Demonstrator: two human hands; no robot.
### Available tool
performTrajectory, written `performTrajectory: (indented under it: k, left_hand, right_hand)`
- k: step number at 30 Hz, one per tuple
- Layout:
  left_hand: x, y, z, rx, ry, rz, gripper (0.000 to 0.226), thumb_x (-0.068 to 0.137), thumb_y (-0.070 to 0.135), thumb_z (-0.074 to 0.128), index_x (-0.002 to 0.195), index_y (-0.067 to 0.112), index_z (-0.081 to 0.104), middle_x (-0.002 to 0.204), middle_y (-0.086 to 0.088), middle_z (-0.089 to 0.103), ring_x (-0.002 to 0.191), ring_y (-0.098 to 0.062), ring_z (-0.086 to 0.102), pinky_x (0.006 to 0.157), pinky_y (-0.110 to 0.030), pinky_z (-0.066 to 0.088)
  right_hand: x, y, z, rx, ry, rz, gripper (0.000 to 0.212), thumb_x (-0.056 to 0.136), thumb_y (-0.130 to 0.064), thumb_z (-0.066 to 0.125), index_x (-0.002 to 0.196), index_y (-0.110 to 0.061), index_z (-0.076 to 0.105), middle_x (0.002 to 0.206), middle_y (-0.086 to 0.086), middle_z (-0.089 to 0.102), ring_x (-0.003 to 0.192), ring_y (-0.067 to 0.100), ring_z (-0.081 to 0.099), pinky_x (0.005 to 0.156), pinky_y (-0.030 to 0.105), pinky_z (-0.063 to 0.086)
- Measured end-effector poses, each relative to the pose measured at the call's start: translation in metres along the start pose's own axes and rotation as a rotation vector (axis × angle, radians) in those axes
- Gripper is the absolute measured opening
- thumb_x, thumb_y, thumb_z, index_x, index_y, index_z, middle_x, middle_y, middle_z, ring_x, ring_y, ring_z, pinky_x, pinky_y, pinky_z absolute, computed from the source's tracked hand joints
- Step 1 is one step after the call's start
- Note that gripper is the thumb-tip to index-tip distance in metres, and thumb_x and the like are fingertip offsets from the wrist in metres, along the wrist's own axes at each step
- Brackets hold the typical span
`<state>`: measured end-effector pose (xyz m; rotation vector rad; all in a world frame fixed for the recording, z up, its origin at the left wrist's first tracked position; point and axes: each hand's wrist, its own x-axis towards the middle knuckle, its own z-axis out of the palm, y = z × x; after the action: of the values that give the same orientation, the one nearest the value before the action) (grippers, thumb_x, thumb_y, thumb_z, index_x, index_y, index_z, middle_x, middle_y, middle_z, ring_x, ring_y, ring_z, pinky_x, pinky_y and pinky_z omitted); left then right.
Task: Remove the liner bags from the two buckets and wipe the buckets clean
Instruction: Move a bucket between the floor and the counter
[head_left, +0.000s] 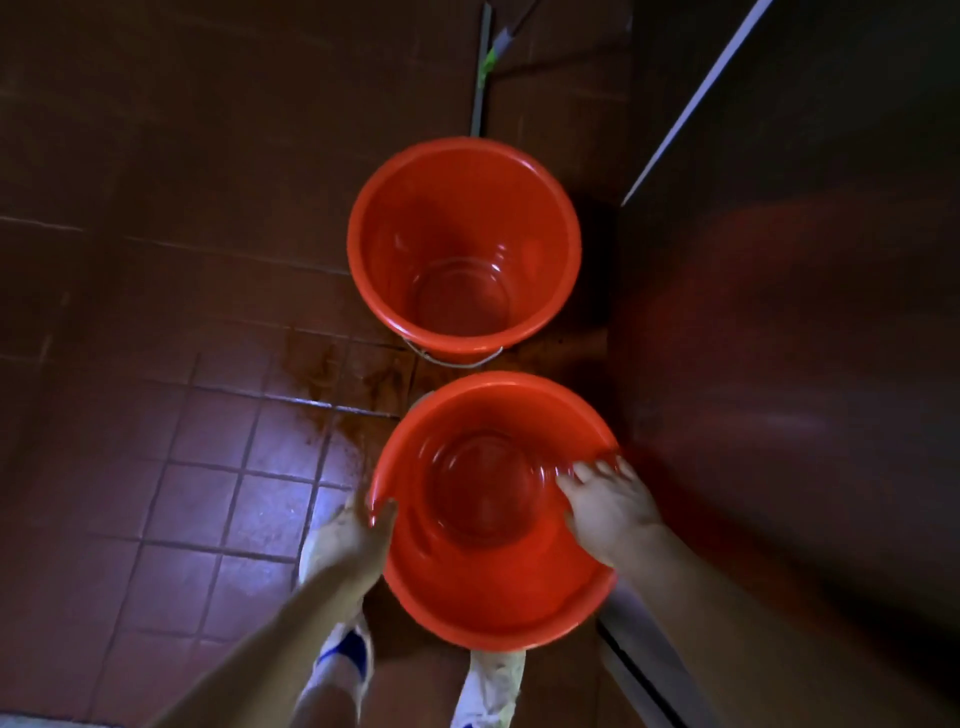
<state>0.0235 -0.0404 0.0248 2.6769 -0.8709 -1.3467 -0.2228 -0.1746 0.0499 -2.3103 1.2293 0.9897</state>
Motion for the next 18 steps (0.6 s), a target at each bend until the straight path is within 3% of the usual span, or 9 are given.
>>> performTrajectory:
  k: [3,7,13,18]
  left_hand:
    - [0.038,0.029,-0.04,-0.018,0.079,0.05,0.052,0.096,0.045,0.046,0.142,0.02,0.043,0.133,-0.013,0.057,0.116,-0.035,0.056,0.087,-0.036,0.045]
    - [0.092,0.072,-0.082,0.01,0.118,0.121,0.047,0.095,0.043,0.047,0.134,0.015,0.049,0.131,-0.016,0.053,0.118,-0.036,0.052,0.089,-0.038,0.04]
    - [0.158,0.113,-0.11,0.071,0.071,0.25,0.057,0.097,0.049,0.042,0.139,0.011,0.043,0.143,-0.017,0.045,0.134,-0.033,0.039,0.108,-0.045,0.033]
    - [0.174,0.123,-0.103,0.116,0.04,0.245,0.066,0.099,0.05,0.035,0.154,0.013,0.025,0.161,-0.009,0.02,0.146,-0.028,0.021,0.118,-0.039,0.018]
  right_hand:
    - [0.036,-0.004,-0.042,0.075,0.135,-0.01,0.05,0.098,-0.038,0.042,0.146,-0.028,0.033,0.152,0.0,0.034,0.139,0.022,0.032,0.12,0.041,0.014]
    - [0.094,-0.009,-0.088,0.127,0.262,0.0,0.054,0.097,-0.036,0.047,0.147,-0.025,0.031,0.156,0.002,0.028,0.144,0.022,0.024,0.121,0.042,0.011]
    - [0.169,-0.019,-0.113,0.145,0.208,0.04,0.054,0.096,-0.033,0.047,0.147,-0.023,0.032,0.152,0.002,0.033,0.143,0.024,0.023,0.12,0.046,0.013]
    - [0.181,-0.01,-0.1,0.13,0.159,0.057,0.043,0.099,-0.037,0.04,0.14,-0.024,0.041,0.148,-0.001,0.038,0.145,0.02,0.019,0.118,0.047,0.011]
